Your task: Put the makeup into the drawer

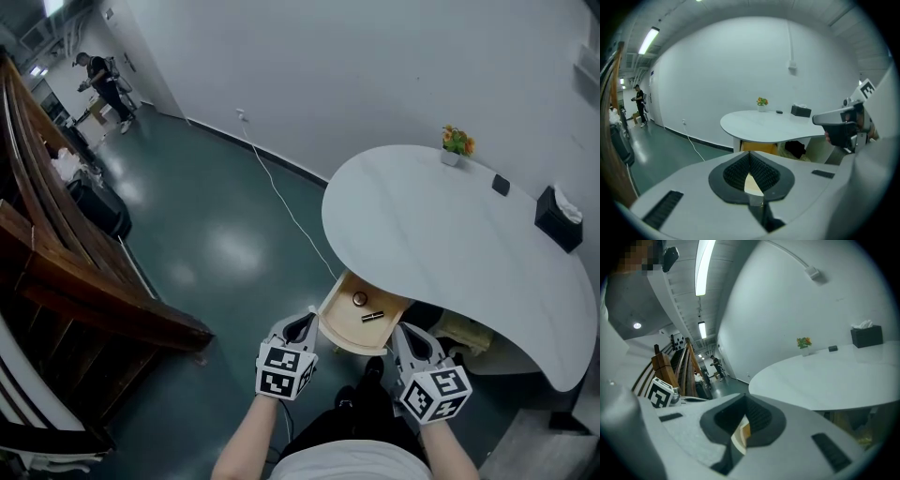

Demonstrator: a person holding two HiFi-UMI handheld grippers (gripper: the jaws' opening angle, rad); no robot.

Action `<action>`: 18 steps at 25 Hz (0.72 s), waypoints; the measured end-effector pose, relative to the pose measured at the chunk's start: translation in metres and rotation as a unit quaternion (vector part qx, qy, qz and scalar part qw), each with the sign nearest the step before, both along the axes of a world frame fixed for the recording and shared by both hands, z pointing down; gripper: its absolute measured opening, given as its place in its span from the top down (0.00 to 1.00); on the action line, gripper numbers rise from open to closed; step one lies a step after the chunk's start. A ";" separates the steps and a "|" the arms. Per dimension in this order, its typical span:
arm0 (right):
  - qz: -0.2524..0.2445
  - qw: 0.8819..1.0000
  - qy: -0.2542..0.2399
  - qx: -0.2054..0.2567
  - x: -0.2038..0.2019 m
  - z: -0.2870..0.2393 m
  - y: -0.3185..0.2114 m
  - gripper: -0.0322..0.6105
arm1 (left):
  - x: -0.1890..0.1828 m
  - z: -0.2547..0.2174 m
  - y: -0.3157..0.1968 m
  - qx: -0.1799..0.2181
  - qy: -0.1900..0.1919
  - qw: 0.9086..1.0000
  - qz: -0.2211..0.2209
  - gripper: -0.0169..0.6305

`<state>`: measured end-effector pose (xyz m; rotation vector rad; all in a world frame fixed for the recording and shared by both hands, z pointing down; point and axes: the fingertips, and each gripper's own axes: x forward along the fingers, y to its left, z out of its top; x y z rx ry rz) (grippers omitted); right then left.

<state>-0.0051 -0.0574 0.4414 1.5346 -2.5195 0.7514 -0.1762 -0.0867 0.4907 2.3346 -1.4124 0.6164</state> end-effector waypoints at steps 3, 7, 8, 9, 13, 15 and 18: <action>-0.004 1.000 0.000 0.001 -0.002 -0.002 0.001 0.95 | -0.008 -0.008 0.006 0.011 0.017 1.000 -0.023 0.97; -0.011 1.000 0.005 0.009 -0.007 -0.005 0.003 0.95 | -0.023 -0.018 0.013 0.025 0.035 0.998 -0.056 0.97; -0.013 1.000 0.006 0.010 -0.007 -0.006 0.003 0.95 | -0.027 -0.020 0.015 0.028 0.037 0.997 -0.062 0.97; -0.014 1.000 0.007 0.012 -0.008 -0.007 0.004 0.95 | -0.030 -0.022 0.016 0.031 0.039 0.997 -0.067 0.97; -0.017 1.000 0.014 0.018 -0.011 -0.010 0.005 0.95 | -0.040 -0.027 0.021 0.038 0.042 0.995 -0.082 0.97; -0.018 0.999 0.017 0.022 -0.011 -0.011 0.006 0.95 | -0.043 -0.029 0.023 0.041 0.045 0.994 -0.088 0.97; -0.018 0.999 0.020 0.028 -0.012 -0.014 0.009 0.95 | -0.046 -0.033 0.027 0.046 0.051 0.993 -0.096 0.97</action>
